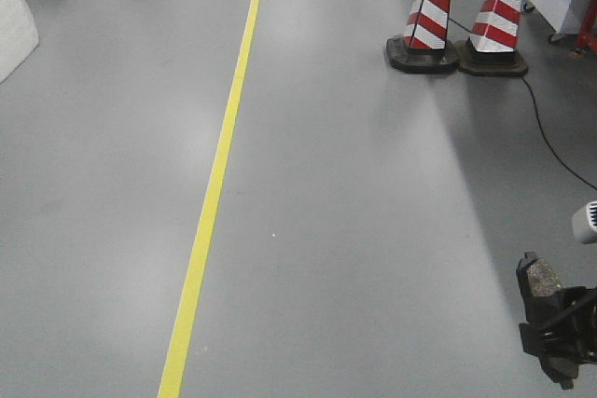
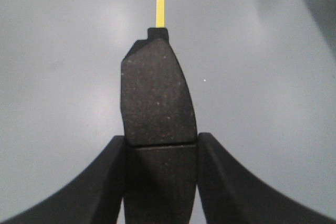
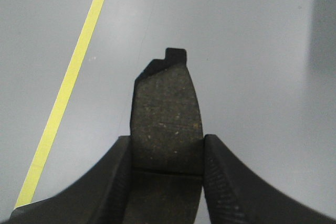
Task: Move and align brake pads A on conveyor
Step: 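Drive forward along the yellow floor line carrying both pads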
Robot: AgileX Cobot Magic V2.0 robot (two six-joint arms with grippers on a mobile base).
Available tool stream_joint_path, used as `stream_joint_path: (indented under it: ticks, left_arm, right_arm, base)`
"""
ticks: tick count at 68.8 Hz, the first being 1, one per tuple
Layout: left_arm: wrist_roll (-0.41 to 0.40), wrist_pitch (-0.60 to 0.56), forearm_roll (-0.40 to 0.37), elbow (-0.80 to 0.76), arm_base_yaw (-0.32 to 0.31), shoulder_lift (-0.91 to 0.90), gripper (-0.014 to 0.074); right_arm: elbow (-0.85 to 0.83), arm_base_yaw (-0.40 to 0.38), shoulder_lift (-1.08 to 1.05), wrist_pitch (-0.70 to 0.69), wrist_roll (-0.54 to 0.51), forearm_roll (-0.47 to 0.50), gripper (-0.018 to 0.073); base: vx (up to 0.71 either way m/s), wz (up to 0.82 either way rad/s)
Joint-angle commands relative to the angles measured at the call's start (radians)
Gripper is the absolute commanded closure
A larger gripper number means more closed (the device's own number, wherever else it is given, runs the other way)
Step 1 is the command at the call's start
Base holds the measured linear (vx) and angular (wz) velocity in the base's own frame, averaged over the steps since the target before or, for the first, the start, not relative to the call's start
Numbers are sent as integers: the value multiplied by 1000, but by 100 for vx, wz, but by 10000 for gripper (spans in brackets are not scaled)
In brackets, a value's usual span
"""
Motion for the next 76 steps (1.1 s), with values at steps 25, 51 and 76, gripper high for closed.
stream_joint_path:
  ticks: [25,51,76]
  left_arm:
    - [-2,-84,0,-29,-4,0,519]
    - [-2,-84,0,-29,-4,0,519]
    - [-2,-84,0,-29,-4,0,519]
  right_arm:
    - [-31,0,-10,-62,-9,1,569]
    - [-31,0,-10,-62,-9,1,569]
    - [-31,0,-10,-62,-9,1,569]
  base:
    - [46,2]
    - [47,0]
    - [45,1]
